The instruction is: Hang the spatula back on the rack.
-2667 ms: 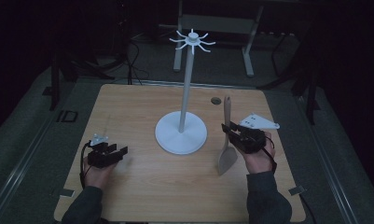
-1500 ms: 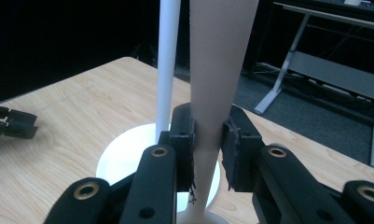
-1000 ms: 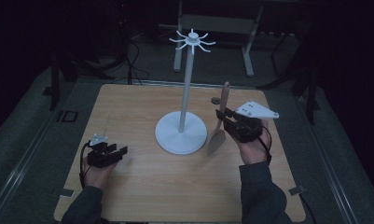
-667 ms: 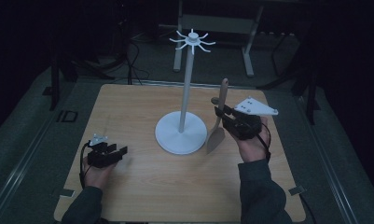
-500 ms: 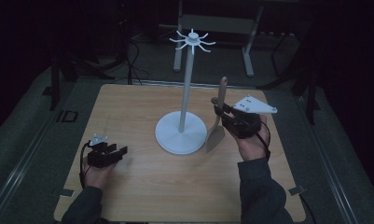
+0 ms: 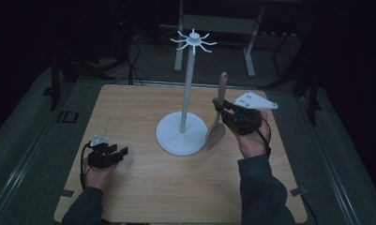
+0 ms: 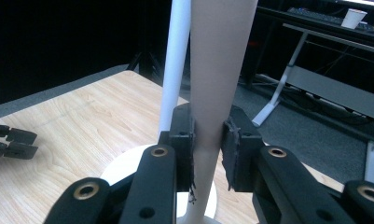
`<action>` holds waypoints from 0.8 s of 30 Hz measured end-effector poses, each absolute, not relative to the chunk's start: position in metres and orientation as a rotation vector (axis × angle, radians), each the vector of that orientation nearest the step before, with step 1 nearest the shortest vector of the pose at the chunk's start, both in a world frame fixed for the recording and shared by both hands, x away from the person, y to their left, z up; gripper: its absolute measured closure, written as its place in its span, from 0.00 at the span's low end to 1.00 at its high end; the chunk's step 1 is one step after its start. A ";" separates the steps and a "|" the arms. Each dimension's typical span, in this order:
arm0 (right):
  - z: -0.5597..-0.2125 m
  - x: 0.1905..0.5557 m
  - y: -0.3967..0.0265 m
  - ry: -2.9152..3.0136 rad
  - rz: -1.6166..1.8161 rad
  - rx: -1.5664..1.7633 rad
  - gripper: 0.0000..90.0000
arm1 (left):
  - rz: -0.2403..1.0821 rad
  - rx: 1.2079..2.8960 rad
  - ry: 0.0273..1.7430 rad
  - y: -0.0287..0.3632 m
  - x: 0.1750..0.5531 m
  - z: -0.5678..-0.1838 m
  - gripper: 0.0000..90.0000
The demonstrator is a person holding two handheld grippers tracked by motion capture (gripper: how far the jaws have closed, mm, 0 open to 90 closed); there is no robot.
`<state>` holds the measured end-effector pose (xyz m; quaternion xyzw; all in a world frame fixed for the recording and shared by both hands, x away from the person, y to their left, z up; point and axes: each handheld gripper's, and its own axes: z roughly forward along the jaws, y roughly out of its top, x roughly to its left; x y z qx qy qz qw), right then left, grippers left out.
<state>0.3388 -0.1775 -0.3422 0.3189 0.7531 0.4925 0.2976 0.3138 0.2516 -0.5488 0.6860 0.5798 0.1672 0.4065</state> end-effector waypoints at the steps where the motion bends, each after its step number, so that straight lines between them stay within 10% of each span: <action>1: -0.342 0.339 -0.177 2.002 1.308 0.848 0.84 | 0.421 1.730 1.462 0.252 0.314 -0.549 0.50; 24: -0.325 0.357 -0.167 2.023 1.265 0.840 0.84 | 0.421 1.727 1.463 0.252 0.314 -0.549 0.50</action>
